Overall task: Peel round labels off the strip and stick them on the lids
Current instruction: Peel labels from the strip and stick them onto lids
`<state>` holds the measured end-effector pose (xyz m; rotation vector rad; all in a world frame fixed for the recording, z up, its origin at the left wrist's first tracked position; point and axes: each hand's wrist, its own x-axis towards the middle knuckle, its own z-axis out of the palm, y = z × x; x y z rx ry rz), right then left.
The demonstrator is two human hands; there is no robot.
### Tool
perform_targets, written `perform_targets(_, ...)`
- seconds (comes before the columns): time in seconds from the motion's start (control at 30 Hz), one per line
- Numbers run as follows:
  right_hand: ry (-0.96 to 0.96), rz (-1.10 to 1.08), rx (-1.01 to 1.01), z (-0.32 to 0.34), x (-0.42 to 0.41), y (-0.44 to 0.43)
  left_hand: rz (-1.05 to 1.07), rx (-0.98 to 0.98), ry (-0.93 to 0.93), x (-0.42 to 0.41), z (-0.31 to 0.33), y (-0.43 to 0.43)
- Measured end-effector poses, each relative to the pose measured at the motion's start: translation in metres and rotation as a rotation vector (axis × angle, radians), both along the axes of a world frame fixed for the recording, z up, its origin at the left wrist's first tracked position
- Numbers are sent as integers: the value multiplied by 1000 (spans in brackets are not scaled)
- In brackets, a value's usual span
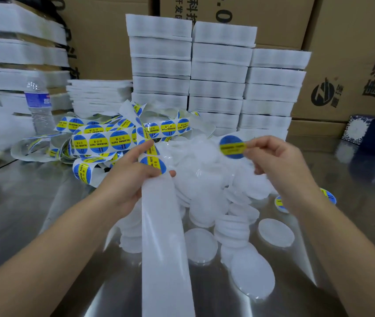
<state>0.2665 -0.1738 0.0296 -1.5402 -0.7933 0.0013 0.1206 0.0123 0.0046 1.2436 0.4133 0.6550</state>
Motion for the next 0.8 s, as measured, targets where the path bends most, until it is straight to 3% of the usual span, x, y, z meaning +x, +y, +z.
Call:
perform_targets(0.13, -137, -412, -326, -21, 52, -13, -40, 64, 17, 0, 1, -1)
perform_targets(0.23, -326, -508, -744, -35, 78, -20, -40, 101, 107, -1, 1, -2)
perform_targets(0.33, -419, -467, -1093, -48, 95, -21, -33, 77, 158, -1, 2, -4)
perform_targets(0.53, -275, -372, -1141, -64, 108, -22, -16, 73, 175, -2, 4, -2)
perform_targets(0.8, -348, -401, -1088, -69, 116, -19, -32, 102, 172, -2, 1, -3)
